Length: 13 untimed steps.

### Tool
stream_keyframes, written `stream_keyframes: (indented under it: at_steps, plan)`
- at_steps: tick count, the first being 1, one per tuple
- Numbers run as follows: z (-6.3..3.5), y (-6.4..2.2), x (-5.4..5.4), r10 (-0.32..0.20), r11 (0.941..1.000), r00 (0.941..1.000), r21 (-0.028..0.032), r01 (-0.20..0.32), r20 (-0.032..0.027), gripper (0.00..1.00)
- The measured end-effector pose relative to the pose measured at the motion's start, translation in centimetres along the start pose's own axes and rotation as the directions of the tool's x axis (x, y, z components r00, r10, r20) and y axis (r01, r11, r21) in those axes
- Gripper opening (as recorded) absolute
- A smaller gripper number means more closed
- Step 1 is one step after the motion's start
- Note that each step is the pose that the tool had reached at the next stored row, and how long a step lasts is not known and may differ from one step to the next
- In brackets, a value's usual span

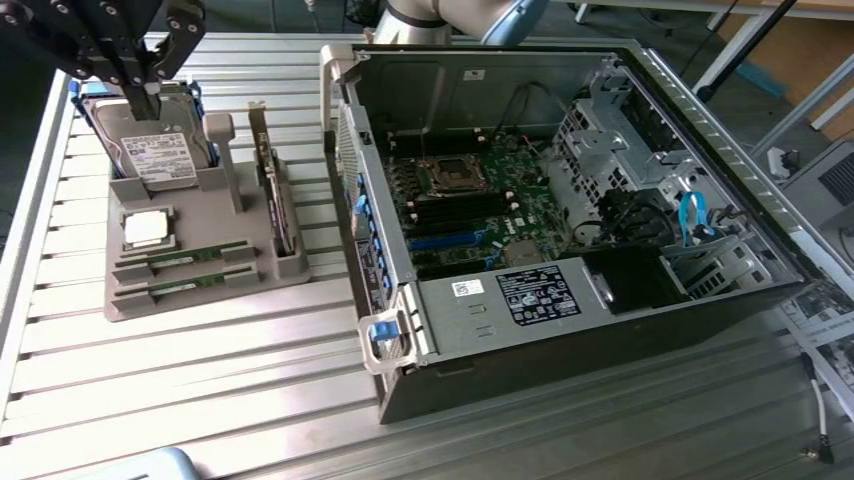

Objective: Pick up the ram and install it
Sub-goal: 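Reach for the ram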

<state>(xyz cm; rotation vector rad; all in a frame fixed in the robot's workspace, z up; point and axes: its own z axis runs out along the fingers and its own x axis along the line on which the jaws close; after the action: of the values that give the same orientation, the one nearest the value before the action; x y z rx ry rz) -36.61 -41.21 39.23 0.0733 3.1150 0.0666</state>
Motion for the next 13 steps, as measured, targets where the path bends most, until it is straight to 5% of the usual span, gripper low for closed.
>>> stream_keyframes:
  at_steps: [13]
  plan:
    - [-0.07,-1.71,-0.1,0.0,1.0,1.0,0.0,0.0,0.0,0.11]
